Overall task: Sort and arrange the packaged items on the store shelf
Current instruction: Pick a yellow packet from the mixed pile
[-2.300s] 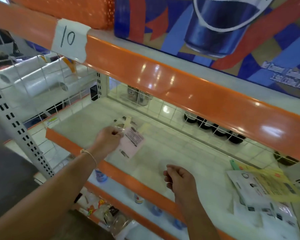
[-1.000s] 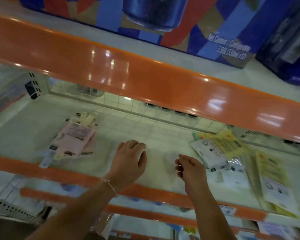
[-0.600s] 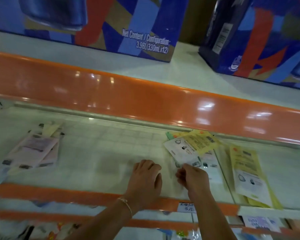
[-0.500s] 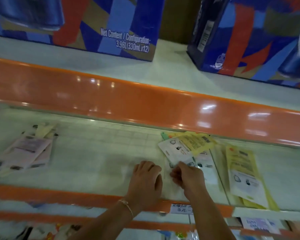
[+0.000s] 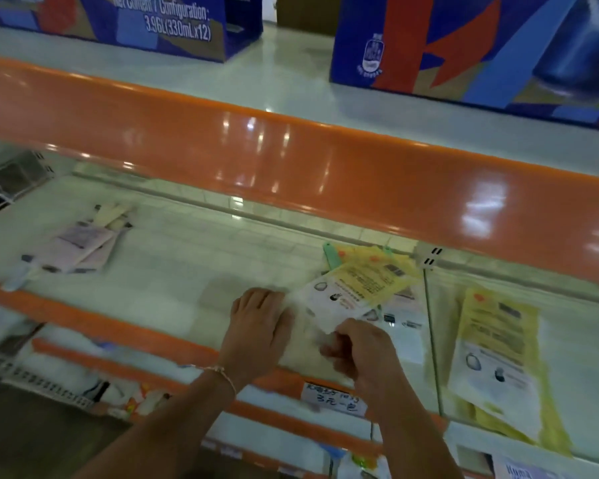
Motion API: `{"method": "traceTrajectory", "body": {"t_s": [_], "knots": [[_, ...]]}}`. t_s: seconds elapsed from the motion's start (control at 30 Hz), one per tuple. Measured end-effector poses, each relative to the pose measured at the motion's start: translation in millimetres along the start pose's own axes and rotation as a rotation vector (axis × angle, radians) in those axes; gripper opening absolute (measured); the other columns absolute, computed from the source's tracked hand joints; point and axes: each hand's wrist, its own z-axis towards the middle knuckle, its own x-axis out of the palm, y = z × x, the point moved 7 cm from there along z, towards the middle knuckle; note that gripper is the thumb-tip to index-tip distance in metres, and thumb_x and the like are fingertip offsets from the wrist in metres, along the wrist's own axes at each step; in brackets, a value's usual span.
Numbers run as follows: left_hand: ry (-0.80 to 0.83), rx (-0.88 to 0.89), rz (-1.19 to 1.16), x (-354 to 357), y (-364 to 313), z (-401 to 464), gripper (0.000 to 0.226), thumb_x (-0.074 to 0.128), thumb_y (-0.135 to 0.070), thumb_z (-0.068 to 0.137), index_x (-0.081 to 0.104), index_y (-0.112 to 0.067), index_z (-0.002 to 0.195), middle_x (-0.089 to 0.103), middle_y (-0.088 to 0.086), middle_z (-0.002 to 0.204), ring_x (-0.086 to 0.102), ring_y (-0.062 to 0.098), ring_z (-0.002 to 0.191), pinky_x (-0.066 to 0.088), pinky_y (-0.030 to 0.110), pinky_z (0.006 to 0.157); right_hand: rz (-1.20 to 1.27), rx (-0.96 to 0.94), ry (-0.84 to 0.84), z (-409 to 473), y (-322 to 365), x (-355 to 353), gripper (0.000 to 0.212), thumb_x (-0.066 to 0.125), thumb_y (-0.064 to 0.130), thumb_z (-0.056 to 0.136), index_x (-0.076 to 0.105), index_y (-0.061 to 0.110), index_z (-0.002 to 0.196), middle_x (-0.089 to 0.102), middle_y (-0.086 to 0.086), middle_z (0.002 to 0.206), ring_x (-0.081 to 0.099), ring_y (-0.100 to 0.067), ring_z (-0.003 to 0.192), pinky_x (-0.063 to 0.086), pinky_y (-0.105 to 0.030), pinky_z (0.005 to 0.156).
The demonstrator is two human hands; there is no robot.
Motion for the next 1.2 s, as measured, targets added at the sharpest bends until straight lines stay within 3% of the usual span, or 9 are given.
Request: {"method": "traceTrajectory", "body": {"t_s": [0.13, 0.3, 0.47, 0.57, 0.63, 0.73, 0.83, 1.0, 1.2], "knots": [[0.019, 0.067, 0.096, 4.3, -7.1, -0.2, 0.052, 0.032, -0.048, 0.095, 0.067, -0.011, 0.105, 0.058, 0.007, 0.120, 0.044, 0.030, 0.123, 0.038, 0.045, 0.098, -0.101, 0.036, 0.159, -9.6, -11.7, -6.3, 0.018, 0.051, -0.003, 0.090, 0.053, 0.000, 0.072, 0.052, -0.011, 0.051, 0.069, -0.026, 0.061, 0.045, -0.028, 0.048], [0.142, 0.143, 0.181, 16.9, -9.6, 0.3, 0.049, 0.030, -0.052, 0.096, 0.064, -0.023, 0.117, 0.050, 0.006, 0.138, 0.026, 0.029, 0.142, 0.028, 0.047, 0.111, -0.292, 0.013, 0.273, -12.6, -8.1, -11.1, 0.012, 0.063, 0.009, 0.089, 0.062, -0.002, 0.090, 0.069, -0.015, 0.069, 0.069, -0.024, 0.065, 0.054, -0.035, 0.059], [0.212, 0.225, 0.174, 22.7, -11.5, -0.1, 0.050, 0.033, -0.059, 0.094, 0.055, -0.033, 0.131, 0.042, 0.001, 0.149, 0.011, 0.025, 0.148, 0.022, 0.048, 0.116, -0.205, -0.019, 0.061, -4.2, -1.3, -19.5, 0.031, 0.070, 0.025, 0.089, 0.064, -0.005, 0.097, 0.067, -0.020, 0.077, 0.066, -0.026, 0.059, 0.059, -0.034, 0.057], [0.264, 0.268, 0.148, 25.6, -12.4, -0.2, 0.051, 0.030, -0.057, 0.095, 0.050, -0.034, 0.136, 0.041, -0.004, 0.150, 0.009, 0.024, 0.149, 0.019, 0.050, 0.117, -0.154, -0.070, -0.037, -1.5, -1.5, -19.1, 0.022, 0.069, 0.023, 0.089, 0.064, 0.004, 0.099, 0.070, -0.018, 0.088, 0.073, -0.033, 0.066, 0.054, -0.031, 0.049], [0.283, 0.301, 0.123, 26.1, -13.9, -1.0, 0.051, 0.030, -0.053, 0.097, 0.047, -0.033, 0.140, 0.041, -0.010, 0.149, 0.008, 0.023, 0.149, 0.019, 0.051, 0.117, -0.159, -0.098, -0.032, -1.4, -3.0, -15.1, 0.015, 0.067, 0.019, 0.089, 0.066, 0.012, 0.102, 0.072, -0.014, 0.095, 0.073, -0.035, 0.078, 0.061, -0.041, 0.056], [0.275, 0.308, 0.074, 21.9, -17.9, -1.6, 0.055, 0.025, -0.053, 0.099, 0.040, -0.028, 0.145, 0.040, -0.011, 0.150, 0.008, 0.022, 0.149, 0.017, 0.047, 0.118, -0.263, -0.155, -0.003, -4.1, -0.4, -12.3, 0.009, 0.062, 0.018, 0.092, 0.068, 0.020, 0.099, 0.071, -0.012, 0.095, 0.065, -0.025, 0.074, 0.060, -0.044, 0.062], [0.209, 0.211, 0.022, 14.9, -17.0, 0.3, 0.061, 0.025, -0.052, 0.097, 0.032, -0.020, 0.149, 0.038, -0.002, 0.152, 0.010, 0.019, 0.148, 0.018, 0.043, 0.118, -0.265, -0.216, 0.015, -8.4, 3.4, -14.7, 0.012, 0.062, 0.020, 0.093, 0.069, 0.022, 0.102, 0.071, -0.007, 0.093, 0.064, -0.019, 0.072, 0.061, -0.036, 0.056], [0.064, -0.012, -0.046, 5.3, -13.5, 6.0, 0.058, 0.030, -0.044, 0.092, 0.049, -0.012, 0.137, 0.051, 0.006, 0.140, 0.030, 0.028, 0.141, 0.029, 0.046, 0.111, -0.183, -0.273, -0.005, -9.8, 10.8, -35.8, 0.011, 0.064, 0.020, 0.093, 0.069, 0.018, 0.103, 0.074, -0.007, 0.090, 0.068, -0.028, 0.071, 0.053, -0.026, 0.050], [0.075, 0.068, 0.012, 28.9, -59.5, 6.6, 0.049, 0.035, -0.040, 0.092, 0.056, -0.011, 0.126, 0.057, 0.013, 0.131, 0.042, 0.035, 0.131, 0.034, 0.048, 0.106, 0.027, -0.301, -0.199, -6.7, 15.5, -99.9, 0.008, 0.067, 0.017, 0.092, 0.072, 0.016, 0.098, 0.077, -0.004, 0.083, 0.073, -0.023, 0.069, 0.055, -0.034, 0.058]]}}
